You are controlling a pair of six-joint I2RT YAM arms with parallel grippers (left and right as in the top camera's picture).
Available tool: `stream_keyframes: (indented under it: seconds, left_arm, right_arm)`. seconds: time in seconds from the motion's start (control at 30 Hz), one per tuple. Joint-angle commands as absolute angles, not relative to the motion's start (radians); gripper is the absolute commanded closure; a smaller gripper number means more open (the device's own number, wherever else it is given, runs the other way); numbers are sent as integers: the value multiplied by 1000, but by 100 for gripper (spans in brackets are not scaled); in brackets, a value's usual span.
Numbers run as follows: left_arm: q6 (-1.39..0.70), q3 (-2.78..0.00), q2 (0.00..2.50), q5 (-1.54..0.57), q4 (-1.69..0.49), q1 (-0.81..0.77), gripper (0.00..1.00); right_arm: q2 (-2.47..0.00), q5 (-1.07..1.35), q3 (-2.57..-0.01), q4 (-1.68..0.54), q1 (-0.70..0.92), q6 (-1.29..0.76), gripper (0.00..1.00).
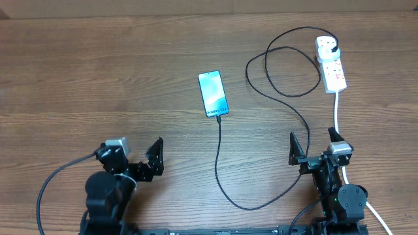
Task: Plug charger to phone and switch on socket
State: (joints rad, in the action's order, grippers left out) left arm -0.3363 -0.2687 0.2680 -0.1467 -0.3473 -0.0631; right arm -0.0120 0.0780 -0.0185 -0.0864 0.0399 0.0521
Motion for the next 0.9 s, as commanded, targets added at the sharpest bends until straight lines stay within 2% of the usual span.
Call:
stream_keyframes:
  seconds: [0.0, 0.33, 0.87]
  left_arm:
    - [-317, -243, 170, -177, -339, -47, 1]
    - [-318, -194, 31, -152, -319, -6, 0]
    - [-321, -5, 3, -138, -28, 7, 0]
  right_arm:
    - [-3, 72, -9, -81, 45, 54, 0]
    - [-3, 72, -9, -81, 45, 54, 0]
    - [-3, 72, -9, -81, 45, 54, 0]
